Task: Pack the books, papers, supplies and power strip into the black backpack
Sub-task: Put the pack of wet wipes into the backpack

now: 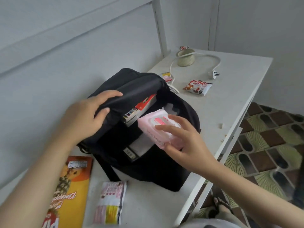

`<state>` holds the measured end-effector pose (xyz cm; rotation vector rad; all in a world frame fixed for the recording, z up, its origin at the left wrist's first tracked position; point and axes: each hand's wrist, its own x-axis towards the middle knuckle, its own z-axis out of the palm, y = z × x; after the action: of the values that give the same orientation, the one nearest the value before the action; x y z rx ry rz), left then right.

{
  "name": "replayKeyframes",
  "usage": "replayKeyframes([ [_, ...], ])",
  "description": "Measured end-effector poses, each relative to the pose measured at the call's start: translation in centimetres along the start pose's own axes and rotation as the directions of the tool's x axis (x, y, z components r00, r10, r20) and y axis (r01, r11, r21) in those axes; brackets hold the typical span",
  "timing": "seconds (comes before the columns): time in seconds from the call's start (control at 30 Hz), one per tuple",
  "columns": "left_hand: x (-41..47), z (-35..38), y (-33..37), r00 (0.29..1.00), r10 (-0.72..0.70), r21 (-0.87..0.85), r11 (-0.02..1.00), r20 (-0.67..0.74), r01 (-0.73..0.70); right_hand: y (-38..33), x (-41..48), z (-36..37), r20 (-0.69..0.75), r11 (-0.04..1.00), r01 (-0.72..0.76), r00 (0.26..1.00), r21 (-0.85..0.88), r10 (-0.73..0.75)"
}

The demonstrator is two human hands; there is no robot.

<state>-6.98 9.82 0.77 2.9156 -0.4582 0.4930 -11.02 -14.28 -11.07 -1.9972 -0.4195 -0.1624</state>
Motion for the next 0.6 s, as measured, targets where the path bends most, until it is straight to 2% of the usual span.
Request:
replayKeyframes([
  [0.23, 0.2, -1.7, -1.2, 0.994, 0.109, 0.009, 0.994, -0.022, -0.109, -1.7, 2.2, 3.1, 0.285, 0.998, 0.052, 0.957, 0.029, -0.058],
  [0.37, 0.4, -2.1, -2.1, 0.992, 0.119, -0.021, 0.993, -0.031, -0.119, -2.2, 3.8, 4.8, 0.369, 0.996, 0.084, 0.925, 0.026, -0.088],
  [0.5, 0.5, -2.2, -2.9, 0.988, 0.149, -0.041, 0.988, -0.049, -0.151, -2.2, 4.8, 6.0, 0.428, 0.981, 0.157, 0.899, -0.114, -0.094],
  [0.6, 0.5, -2.1, -3.3, 0.985, 0.168, -0.022, 0.985, -0.051, -0.169, -2.3, 4.4, 6.2, 0.415, 0.961, 0.173, 0.907, -0.216, -0.070],
])
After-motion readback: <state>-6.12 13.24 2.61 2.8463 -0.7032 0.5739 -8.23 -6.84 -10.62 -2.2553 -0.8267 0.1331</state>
